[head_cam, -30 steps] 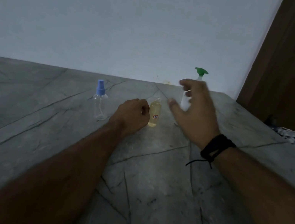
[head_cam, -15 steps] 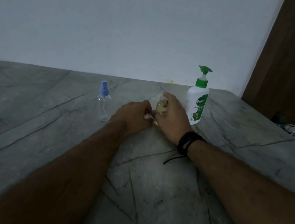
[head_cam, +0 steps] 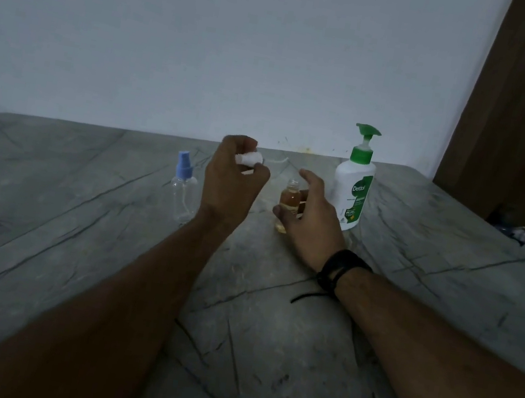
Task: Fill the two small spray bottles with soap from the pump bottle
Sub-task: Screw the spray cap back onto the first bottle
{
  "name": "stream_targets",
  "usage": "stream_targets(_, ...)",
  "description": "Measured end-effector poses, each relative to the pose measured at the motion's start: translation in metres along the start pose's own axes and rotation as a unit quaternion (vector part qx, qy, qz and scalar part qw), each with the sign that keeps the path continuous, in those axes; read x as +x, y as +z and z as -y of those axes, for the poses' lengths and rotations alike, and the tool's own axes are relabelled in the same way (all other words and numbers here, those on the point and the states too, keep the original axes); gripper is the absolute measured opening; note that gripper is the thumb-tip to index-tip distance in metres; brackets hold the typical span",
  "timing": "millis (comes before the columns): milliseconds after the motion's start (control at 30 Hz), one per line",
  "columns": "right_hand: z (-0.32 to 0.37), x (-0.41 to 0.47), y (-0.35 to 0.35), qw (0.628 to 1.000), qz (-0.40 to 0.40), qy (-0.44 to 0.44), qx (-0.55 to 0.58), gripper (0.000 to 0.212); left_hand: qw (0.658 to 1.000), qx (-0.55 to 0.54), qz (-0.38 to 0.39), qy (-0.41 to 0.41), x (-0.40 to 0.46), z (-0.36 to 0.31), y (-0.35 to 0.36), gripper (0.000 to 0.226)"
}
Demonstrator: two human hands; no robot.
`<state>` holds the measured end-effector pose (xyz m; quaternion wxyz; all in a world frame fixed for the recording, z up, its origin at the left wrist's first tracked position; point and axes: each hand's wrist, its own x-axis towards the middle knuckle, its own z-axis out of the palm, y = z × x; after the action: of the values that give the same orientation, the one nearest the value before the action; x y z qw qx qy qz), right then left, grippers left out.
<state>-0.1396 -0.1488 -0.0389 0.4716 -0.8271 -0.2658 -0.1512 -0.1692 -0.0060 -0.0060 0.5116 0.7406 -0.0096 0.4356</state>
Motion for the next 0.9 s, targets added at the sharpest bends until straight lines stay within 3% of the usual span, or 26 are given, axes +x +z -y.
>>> stream_targets(167, 0.001, 0.0, -0.001, 1.0, 0.0, 0.006, 0.011, 0.074, 0.996, -0.082, -0.028, -0.025, 0.007, -0.018, 0.0, 0.017)
stream_targets(433, -0.001, 0.001, 0.0, 1.0, 0.0, 0.005, 0.013, 0.073, 0.967, -0.227, -0.011, -0.115, 0.012, -0.033, -0.003, 0.024)
stream_targets(900, 0.002, 0.0, -0.001, 1.0, 0.011, 0.015, 0.007, 0.077, 0.974, -0.185, 0.014, -0.126, 0.011, -0.028, 0.0, 0.036)
